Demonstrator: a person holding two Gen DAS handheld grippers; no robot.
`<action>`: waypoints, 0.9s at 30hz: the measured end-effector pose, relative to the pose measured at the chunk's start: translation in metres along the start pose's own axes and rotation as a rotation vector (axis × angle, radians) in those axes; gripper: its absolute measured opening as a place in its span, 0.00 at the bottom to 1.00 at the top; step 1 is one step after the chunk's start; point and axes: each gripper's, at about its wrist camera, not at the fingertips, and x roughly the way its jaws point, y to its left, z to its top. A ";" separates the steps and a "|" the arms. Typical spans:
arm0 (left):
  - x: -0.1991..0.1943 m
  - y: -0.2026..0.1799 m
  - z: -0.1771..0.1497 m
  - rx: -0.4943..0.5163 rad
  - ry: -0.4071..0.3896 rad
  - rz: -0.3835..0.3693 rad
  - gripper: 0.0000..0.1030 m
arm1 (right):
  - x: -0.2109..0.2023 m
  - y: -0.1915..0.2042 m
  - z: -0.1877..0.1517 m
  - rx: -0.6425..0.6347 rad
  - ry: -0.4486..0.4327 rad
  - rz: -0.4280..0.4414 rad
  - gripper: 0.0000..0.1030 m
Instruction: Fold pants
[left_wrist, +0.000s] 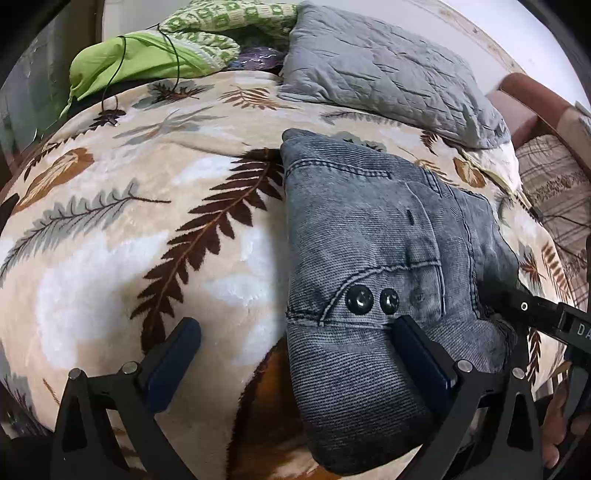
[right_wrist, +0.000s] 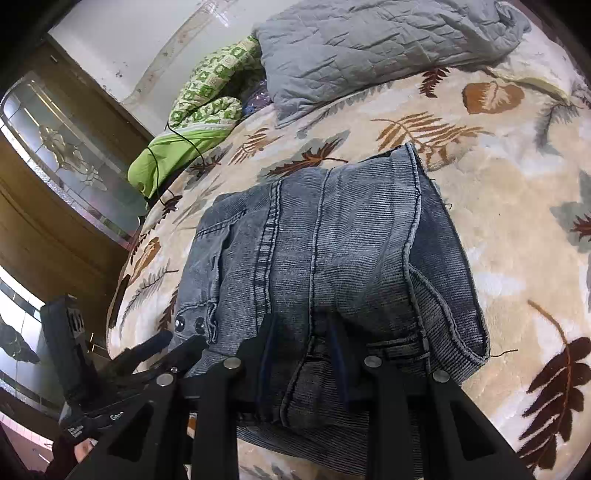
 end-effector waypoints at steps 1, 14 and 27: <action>-0.001 0.001 -0.001 -0.001 0.002 -0.009 1.00 | -0.001 0.000 -0.001 -0.004 -0.003 0.000 0.31; -0.043 -0.027 0.006 0.257 -0.180 0.221 1.00 | -0.010 0.000 -0.009 -0.005 -0.010 -0.008 0.31; -0.110 0.004 0.016 0.110 -0.391 0.316 1.00 | -0.085 0.045 -0.003 -0.184 -0.291 -0.172 0.65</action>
